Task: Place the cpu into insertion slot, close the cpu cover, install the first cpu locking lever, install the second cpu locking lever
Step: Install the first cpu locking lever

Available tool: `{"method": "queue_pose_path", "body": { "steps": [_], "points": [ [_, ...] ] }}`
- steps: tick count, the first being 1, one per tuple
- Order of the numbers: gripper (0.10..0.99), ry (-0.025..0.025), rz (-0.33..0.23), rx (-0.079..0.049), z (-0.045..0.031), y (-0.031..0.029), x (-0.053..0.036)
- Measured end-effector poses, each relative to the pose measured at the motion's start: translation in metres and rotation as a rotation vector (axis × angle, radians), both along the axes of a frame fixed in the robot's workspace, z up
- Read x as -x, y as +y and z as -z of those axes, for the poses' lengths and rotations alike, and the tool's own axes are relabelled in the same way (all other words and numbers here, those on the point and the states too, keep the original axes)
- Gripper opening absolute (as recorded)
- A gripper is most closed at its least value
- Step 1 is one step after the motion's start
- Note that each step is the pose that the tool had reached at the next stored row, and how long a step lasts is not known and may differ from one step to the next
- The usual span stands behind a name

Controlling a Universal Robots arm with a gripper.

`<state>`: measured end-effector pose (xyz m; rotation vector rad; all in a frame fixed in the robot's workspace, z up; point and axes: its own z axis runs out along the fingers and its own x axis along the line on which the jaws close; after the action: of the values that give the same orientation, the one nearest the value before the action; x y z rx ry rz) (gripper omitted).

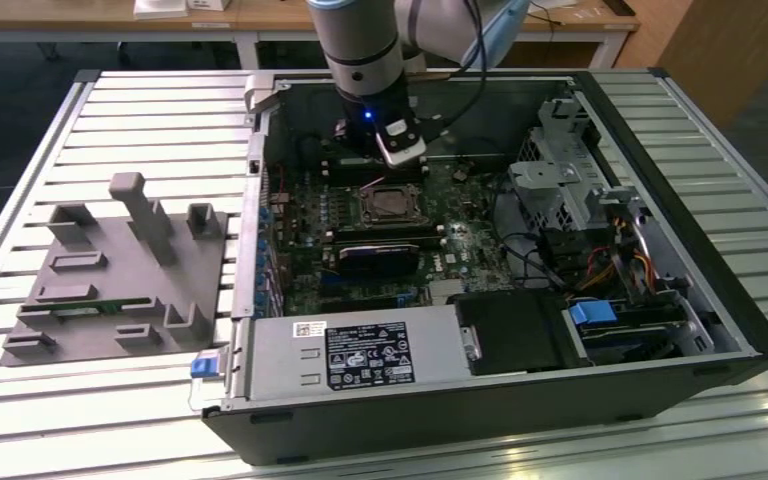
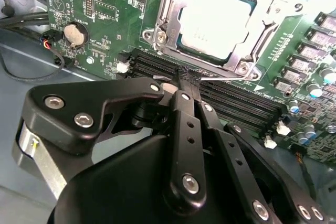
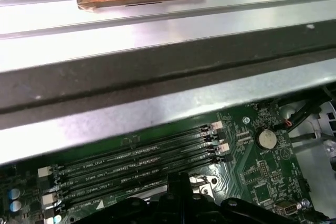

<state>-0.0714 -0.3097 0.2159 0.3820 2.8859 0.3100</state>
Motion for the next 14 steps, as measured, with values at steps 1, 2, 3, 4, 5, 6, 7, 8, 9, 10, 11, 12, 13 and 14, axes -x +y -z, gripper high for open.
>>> {"method": "queue_pose_path", "body": {
  "steps": [1,2,3,4,5,6,7,8,9,10,11,12,13,14],
  "points": [
    [0.106,0.0,0.003,0.001,0.0003,0.0009,0.0],
    [0.106,0.0,0.006,0.002,0.0007,0.0018,0.0],
    [0.106,0.0,0.009,0.003,0.0011,0.0027,0.0],
    [0.106,0.0,0.012,0.005,0.0014,0.0037,0.0],
    [0.106,0.0001,0.014,0.006,0.0018,0.0046,0.0],
    [0.106,0.0001,0.017,0.007,0.0021,0.0057,0.0],
    [0.106,0.0001,0.019,0.009,0.0024,0.0067,0.0],
    [0.106,0.0001,0.021,0.01,0.0027,0.0078,0.0],
    [0.106,0.0,0.023,0.011,0.0031,0.0087,0.0],
    [0.106,0.0,0.025,0.012,0.0033,0.0092,0.0],
    [0.106,-0.0001,0.026,0.014,0.0036,0.0094,0.0],
    [0.106,-0.0002,0.026,0.016,0.0036,0.0093,0.0],
    [0.106,-0.0001,0.026,0.016,0.0036,0.0093,0.0],
    [0.106,0.0,0.026,0.016,0.0036,0.0093,0.0]
  ]
}}
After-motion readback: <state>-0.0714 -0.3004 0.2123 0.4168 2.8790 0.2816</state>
